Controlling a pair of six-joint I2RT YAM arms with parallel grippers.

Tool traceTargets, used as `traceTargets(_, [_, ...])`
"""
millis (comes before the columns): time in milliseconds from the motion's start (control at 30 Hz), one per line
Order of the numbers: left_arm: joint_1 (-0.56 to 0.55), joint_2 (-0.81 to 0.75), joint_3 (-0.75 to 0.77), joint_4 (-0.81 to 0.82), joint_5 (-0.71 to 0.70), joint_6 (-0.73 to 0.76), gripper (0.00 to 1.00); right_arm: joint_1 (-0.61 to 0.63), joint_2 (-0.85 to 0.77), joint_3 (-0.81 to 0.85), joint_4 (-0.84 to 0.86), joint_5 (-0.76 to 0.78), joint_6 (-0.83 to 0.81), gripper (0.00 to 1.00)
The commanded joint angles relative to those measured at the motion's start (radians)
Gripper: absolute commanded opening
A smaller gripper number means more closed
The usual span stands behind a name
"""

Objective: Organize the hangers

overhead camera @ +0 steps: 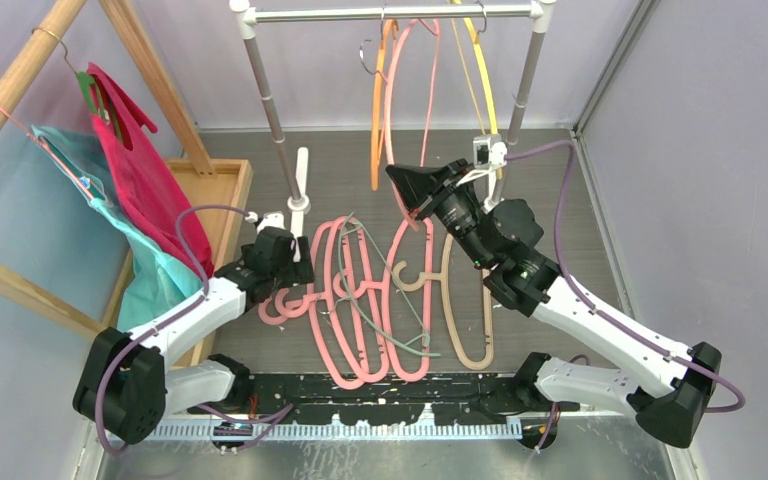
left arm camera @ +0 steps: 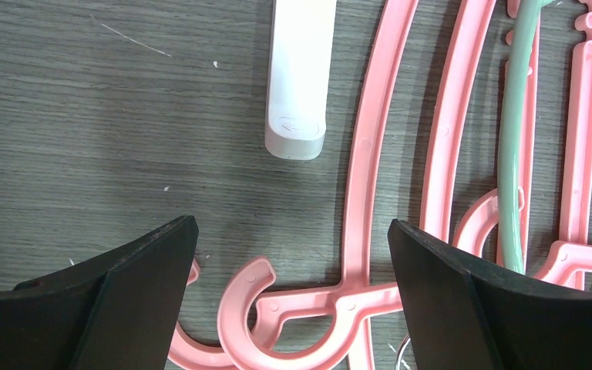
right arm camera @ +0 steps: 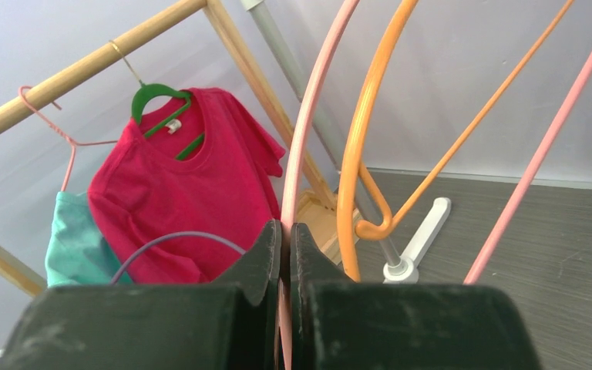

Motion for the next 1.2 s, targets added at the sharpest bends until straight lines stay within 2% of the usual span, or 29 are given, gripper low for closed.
traceTargets(0, [-0.004, -0.003, 0.000, 0.045, -0.003, 0.014, 0.98, -0.018, 0.007, 0.078, 0.069, -0.122, 0.032, 0.01])
traceTargets(167, [-0.004, 0.003, -0.002, 0.049, -0.002, 0.014, 0.98, -0.027, 0.016, 0.073, 0.083, -0.131, 0.040, 0.01])
traceTargets(767, [-0.004, 0.016, -0.004, 0.054, -0.004, 0.011, 0.98, -0.281, 0.130, 0.115, 0.236, -0.344, 0.252, 0.01])
traceTargets(1167, [-0.004, 0.035, -0.002, 0.060, -0.005, 0.011, 0.98, -0.315, 0.112, 0.086, 0.291, -0.357, 0.286, 0.01])
